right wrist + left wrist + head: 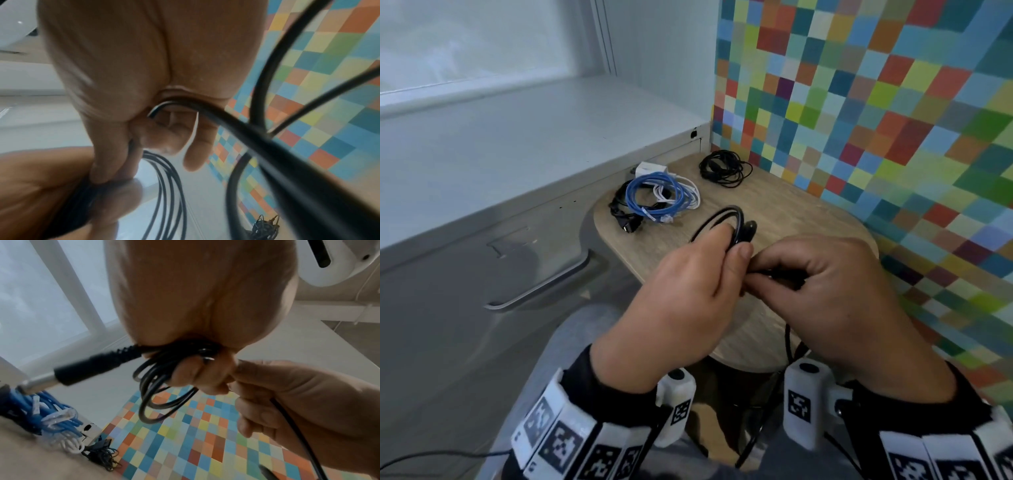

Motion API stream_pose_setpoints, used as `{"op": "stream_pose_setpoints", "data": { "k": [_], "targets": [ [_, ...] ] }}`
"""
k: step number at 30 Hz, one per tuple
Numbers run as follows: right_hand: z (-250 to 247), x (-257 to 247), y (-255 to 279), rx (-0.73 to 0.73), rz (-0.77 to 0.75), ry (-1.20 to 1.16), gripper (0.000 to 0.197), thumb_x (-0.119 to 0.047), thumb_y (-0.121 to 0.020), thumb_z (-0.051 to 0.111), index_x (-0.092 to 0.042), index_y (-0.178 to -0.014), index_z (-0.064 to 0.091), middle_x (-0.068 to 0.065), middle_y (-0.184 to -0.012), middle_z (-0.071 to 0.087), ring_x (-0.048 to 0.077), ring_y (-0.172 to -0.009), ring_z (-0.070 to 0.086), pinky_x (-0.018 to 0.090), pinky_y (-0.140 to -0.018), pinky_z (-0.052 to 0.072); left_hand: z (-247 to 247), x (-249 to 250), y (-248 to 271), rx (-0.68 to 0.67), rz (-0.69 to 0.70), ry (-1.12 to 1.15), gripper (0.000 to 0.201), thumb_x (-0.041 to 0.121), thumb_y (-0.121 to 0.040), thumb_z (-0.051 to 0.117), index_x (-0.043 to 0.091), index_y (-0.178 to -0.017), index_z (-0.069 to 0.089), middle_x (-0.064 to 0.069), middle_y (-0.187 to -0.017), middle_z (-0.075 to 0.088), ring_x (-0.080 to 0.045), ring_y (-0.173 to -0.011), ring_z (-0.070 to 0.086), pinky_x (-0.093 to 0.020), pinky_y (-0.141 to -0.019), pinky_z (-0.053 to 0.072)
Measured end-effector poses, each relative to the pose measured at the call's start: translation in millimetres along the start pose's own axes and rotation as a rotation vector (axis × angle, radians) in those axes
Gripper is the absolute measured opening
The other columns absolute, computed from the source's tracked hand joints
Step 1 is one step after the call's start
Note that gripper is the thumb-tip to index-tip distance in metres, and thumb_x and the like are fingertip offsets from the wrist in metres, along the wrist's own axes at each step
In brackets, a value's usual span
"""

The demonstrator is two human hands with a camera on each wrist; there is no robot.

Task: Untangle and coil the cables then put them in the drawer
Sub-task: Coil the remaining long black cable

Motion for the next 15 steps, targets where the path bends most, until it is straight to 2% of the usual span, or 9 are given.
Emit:
{"op": "stream_pose_setpoints", "data": {
  "k": [2, 4, 7, 9, 11, 13, 15],
  "targets": [
    [-5.1, 4.2, 1.6, 0.041, 0.034, -0.064, 0.011, -0.045, -0.073, 0.08, -0.034, -0.075, 0.076, -0.014, -0.065, 0.069, 0.004, -0.058, 0.063, 0.017, -0.053, 0.048, 1.8, -1.2, -0.7, -0.044, -0.026, 0.021, 0.031, 0.034, -0.107, 0.042, 0.024, -0.079, 0.049, 0.006, -0.062, 0.053, -0.012, -0.057, 0.052, -0.033, -0.054, 0.04],
    [-9.8, 10.7, 3.5, 0.065, 0.071, -0.095, 0.018, -0.046, -0.07, 0.081, -0.031, -0.073, 0.073, -0.004, -0.059, 0.064, 0.009, -0.05, 0.053, 0.019, -0.048, 0.042, 7.0, -9.8, -1.7, -0.151, -0.11, 0.081, 0.037, 0.034, -0.107, 0.045, 0.023, -0.073, 0.055, 0.011, -0.058, 0.052, -0.007, -0.051, 0.046, -0.027, -0.051, 0.035],
    [-17.0, 16.8, 3.5, 0.063, 0.119, -0.186, 0.016, -0.041, -0.07, 0.082, -0.029, -0.078, 0.076, 0.003, -0.062, 0.065, 0.014, -0.049, 0.052, 0.024, -0.047, 0.043, 7.4, -25.6, 3.1, -0.264, -0.312, 0.501, 0.042, 0.038, -0.097, 0.048, 0.015, -0.064, 0.058, 0.007, -0.054, 0.043, -0.007, -0.044, 0.033, -0.019, -0.046, 0.028],
    [-23.2, 22.3, 2.4, 0.083, 0.141, -0.239, 0.012, -0.039, -0.072, 0.08, -0.03, -0.08, 0.077, 0.004, -0.062, 0.066, 0.016, -0.048, 0.052, 0.026, -0.046, 0.045, -2.7, -30.1, 6.1, -0.215, -0.408, 0.804, 0.036, 0.037, -0.092, 0.049, 0.02, -0.061, 0.057, 0.006, -0.054, 0.034, -0.007, -0.043, 0.025, -0.019, -0.042, 0.017],
    [-30.0, 31.4, 2.1, 0.135, 0.163, -0.277, 0.009, -0.037, -0.075, 0.077, -0.027, -0.075, 0.076, -0.004, -0.056, 0.063, 0.007, -0.044, 0.051, 0.02, -0.047, 0.043, -13.5, -34.1, 7.8, -0.155, -0.45, 1.021, 0.035, 0.037, -0.092, 0.048, 0.02, -0.063, 0.054, 0.006, -0.055, 0.029, -0.007, -0.043, 0.02, -0.025, -0.042, 0.01],
    [-36.6, 42.5, 2.6, 0.19, 0.197, -0.296, 0.008, -0.032, -0.078, 0.075, -0.024, -0.077, 0.075, -0.012, -0.053, 0.061, 0.005, -0.044, 0.053, 0.013, -0.049, 0.042, -23.4, -36.0, 7.1, -0.113, -0.434, 1.179, 0.035, 0.039, -0.097, 0.045, 0.019, -0.068, 0.051, 0.008, -0.055, 0.027, -0.007, -0.043, 0.015, -0.027, -0.043, 0.01],
    [-41.8, 53.2, 3.8, 0.215, 0.238, -0.265, 0.008, -0.028, -0.083, 0.073, -0.021, -0.081, 0.075, -0.015, -0.053, 0.061, 0.004, -0.046, 0.054, 0.01, -0.05, 0.04, -32.3, -38.1, 5.3, -0.043, -0.425, 1.28, 0.036, 0.04, -0.101, 0.04, 0.02, -0.072, 0.049, 0.01, -0.055, 0.027, -0.008, -0.044, 0.011, -0.025, -0.043, 0.012]
  ]
}}
Point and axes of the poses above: each hand's wrist, its own y-axis away from the middle knuckle, its own z-axis out of the palm, x = y × z, the point moved 8 cm from there along -y, towards the middle knuckle
